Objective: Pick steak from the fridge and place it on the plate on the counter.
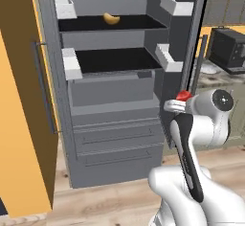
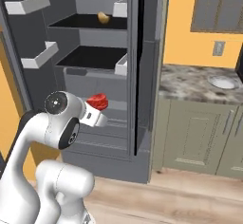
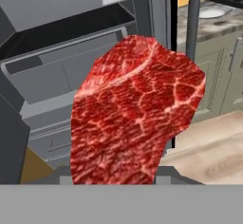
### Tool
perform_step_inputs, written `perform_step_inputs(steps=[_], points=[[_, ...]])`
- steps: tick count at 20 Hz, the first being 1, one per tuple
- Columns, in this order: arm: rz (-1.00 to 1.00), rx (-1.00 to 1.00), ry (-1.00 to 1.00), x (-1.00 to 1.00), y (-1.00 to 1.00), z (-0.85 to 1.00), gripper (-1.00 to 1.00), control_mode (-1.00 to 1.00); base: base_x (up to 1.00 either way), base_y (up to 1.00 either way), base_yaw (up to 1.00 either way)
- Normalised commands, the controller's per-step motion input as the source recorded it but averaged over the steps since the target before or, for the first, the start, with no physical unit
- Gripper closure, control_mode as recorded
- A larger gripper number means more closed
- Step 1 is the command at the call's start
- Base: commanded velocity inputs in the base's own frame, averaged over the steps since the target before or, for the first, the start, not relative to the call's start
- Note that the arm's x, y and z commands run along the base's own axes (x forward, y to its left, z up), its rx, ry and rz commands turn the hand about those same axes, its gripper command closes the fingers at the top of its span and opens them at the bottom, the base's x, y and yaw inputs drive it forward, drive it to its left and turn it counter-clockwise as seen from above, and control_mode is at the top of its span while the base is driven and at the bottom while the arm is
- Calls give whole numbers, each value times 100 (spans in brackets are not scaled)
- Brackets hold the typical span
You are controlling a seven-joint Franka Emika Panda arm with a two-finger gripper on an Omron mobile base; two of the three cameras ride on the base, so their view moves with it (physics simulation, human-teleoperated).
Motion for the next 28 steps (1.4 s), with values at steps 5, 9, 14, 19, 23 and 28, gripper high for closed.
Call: perform_step_inputs(steps=[5,9,14,19,23,28], points=[[0,0,0,0,0,0,100,100,-8,-50,0],[0,0,0,0,0,0,100,100,-11,-51,0],[0,0,0,0,0,0,100,100,-13,-55,0],[0,0,0,0,0,0,100,100,-3,-55,-1],[0,0,0,0,0,0,100,100,0,-58,-3],[0,0,0,0,0,0,100,100,2,-56,-3]])
